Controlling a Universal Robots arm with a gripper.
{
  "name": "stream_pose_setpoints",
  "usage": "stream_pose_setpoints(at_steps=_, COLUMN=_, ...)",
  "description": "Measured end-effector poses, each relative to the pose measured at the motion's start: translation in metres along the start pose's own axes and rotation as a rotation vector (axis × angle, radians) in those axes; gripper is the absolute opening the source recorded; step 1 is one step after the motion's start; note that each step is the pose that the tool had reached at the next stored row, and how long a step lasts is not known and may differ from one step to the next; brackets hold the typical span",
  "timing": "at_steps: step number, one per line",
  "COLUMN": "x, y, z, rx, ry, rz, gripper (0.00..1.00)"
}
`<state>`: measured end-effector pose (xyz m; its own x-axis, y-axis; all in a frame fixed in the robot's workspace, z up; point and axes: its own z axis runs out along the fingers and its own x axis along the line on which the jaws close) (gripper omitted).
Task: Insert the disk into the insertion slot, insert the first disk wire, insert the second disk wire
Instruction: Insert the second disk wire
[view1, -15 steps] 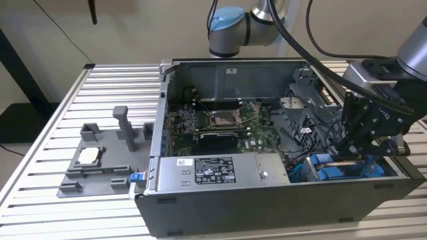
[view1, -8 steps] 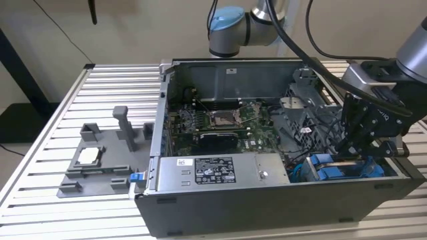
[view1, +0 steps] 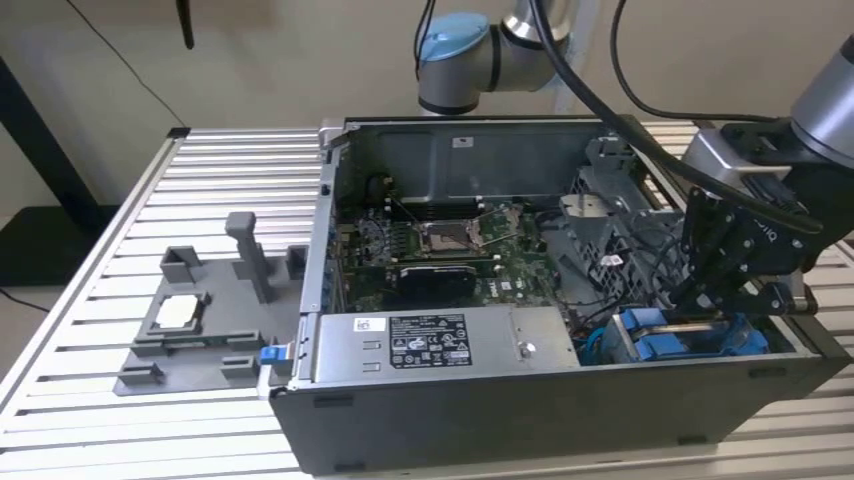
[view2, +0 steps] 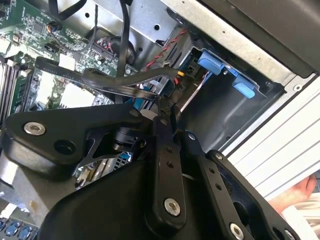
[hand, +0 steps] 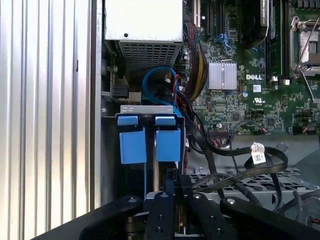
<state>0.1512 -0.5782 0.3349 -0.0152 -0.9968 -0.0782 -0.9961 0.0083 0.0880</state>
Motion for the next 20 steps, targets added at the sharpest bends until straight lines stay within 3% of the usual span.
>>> stream_pose_setpoints(at_steps=8, x=0.0007, y=-0.0001, z=0.0008, rx=0.0000, ry=-0.0013, rz=0.000, gripper=0.18)
stream_pose_setpoints(at_steps=9, x=0.0008, y=-0.0001, z=0.0006, rx=0.0000, ry=-0.0009, rz=0.000, gripper=0.24)
stream_pose_setpoints(at_steps=10, x=0.0008, y=-0.0001, z=0.0001, rx=0.0000, ry=-0.0006, rz=0.000, gripper=0.24)
stream_pose_setpoints(at_steps=15, x=-0.0005, y=0.0015, z=-0.0166, rx=0.0000, ry=-0.0009, rz=0.000, gripper=0.24)
stream_pose_setpoints(at_steps=20, x=-0.0022, y=0.0034, z=-0.0379, rx=0.0000, ry=-0.0009, rz=0.000, gripper=0.24)
